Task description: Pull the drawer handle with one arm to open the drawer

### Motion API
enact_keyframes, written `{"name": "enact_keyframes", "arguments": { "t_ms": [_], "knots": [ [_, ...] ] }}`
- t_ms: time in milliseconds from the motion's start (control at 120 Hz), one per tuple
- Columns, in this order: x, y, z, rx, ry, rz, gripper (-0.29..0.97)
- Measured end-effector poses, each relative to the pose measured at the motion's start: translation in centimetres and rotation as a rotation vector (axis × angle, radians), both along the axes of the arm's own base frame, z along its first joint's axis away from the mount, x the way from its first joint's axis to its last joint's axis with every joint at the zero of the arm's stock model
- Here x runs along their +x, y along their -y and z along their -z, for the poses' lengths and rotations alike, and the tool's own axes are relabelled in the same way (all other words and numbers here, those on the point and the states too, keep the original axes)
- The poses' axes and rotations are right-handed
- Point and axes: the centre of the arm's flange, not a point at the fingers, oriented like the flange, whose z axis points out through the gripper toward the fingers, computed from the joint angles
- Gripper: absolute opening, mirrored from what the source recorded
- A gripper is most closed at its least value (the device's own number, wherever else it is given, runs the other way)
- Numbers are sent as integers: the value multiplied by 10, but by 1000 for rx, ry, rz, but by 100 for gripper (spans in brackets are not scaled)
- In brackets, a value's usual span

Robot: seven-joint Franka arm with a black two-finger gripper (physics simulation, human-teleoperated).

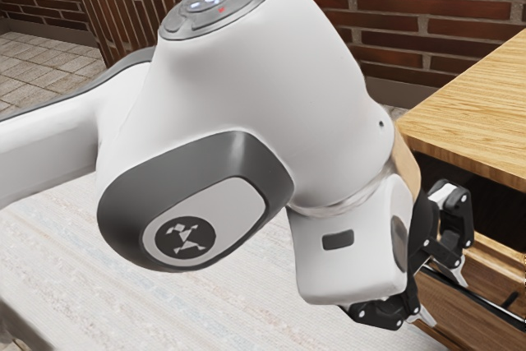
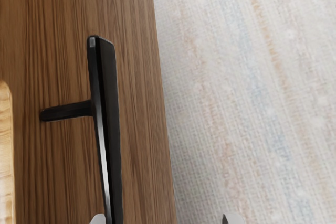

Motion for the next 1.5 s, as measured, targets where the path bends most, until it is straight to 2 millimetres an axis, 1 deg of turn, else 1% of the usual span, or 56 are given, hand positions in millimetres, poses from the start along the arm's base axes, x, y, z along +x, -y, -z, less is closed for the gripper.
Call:
{"name": "enact_keyframes", "arguments": {
  "t_ms": [150,317,492,700,850,950,1050,1233,1283,1300,1350,1367,1400,1433,1467,1483,1500],
  "knots": [
    [-14,-3,-2,4,5,-11,18],
    [-33,-10,-7,2,15,-25,19],
    [-53,-16,-6,4,15,-39,19],
    [-77,-18,-6,1,22,-46,19],
    [-98,-19,-11,3,36,-46,18],
    [-111,-21,-10,5,38,-53,19],
    [-127,-17,-9,9,43,-55,20],
    [-155,-18,-17,6,61,-61,20],
    [-167,-16,-20,11,68,-57,21],
    [-173,-16,-23,11,72,-56,22],
    [-198,-12,-44,3,105,-42,30],
    [-208,-9,-55,-2,120,-31,33],
    [-230,-3,-84,-22,159,-8,38],
    [-247,-2,-112,-44,194,2,43],
    [-252,-12,-146,-73,226,-23,47],
    [-247,-19,-161,-86,231,-44,48],
    [-238,-27,-175,-102,230,-65,50]
  ]
}}
